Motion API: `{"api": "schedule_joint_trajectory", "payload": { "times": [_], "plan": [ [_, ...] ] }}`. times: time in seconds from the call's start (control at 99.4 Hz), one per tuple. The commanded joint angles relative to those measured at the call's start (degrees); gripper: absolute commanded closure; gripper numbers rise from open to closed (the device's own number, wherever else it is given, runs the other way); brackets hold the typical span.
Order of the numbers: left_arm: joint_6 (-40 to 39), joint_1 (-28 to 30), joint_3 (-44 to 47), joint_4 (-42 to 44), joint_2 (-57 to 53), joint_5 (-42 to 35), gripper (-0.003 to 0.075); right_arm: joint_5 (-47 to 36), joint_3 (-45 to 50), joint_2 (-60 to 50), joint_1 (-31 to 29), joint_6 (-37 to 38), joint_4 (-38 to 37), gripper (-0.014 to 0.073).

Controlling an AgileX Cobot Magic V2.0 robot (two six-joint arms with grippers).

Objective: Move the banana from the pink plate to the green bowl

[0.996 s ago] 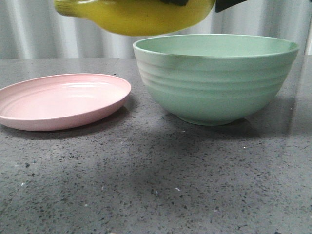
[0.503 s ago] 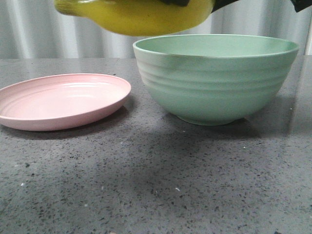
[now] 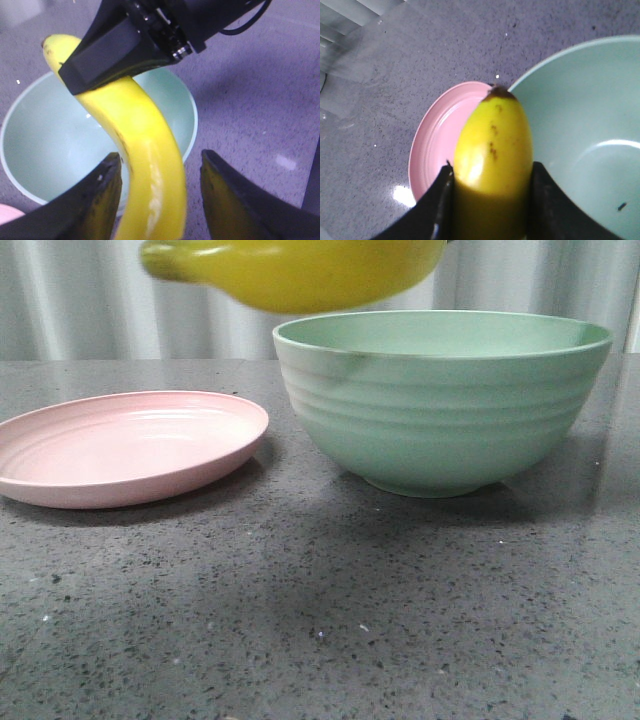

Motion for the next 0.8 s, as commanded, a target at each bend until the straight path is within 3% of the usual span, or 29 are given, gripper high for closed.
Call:
{"api": "schedule_joint_trajectory", "payload": {
  "times": [0.0, 0.362, 0.594, 0.705, 0.785],
  "plan": [
    [-0.2, -0.3, -2.4, -0.1, -2.8, -4.3, 0.0383, -2.7, -4.6, -1.8, -1.4, -0.7, -3.0, 0.0665],
    [-0.2, -0.3, -2.4, -0.1, -5.2, -4.5, 0.0384, -9.9, -7.6, 0.9, -5.8, -0.7, -21.7, 0.0665],
    [-0.2, -0.3, -2.4, -0.1, -5.2, -5.6, 0.0384, -8.8, -7.6, 7.9, -5.4, -0.7, -22.6, 0.0663],
    [-0.2, -0.3, -2.4, -0.1, -5.2, -5.6, 0.0384, -8.8, -7.6, 9.2, -5.1, -0.7, -22.6, 0.0578],
    [-0.2, -0.3, -2.4, -0.1, -5.2, -5.6, 0.0384, -9.0, -7.6, 9.2, -5.1, -0.7, -22.6, 0.0448]
  ]
}}
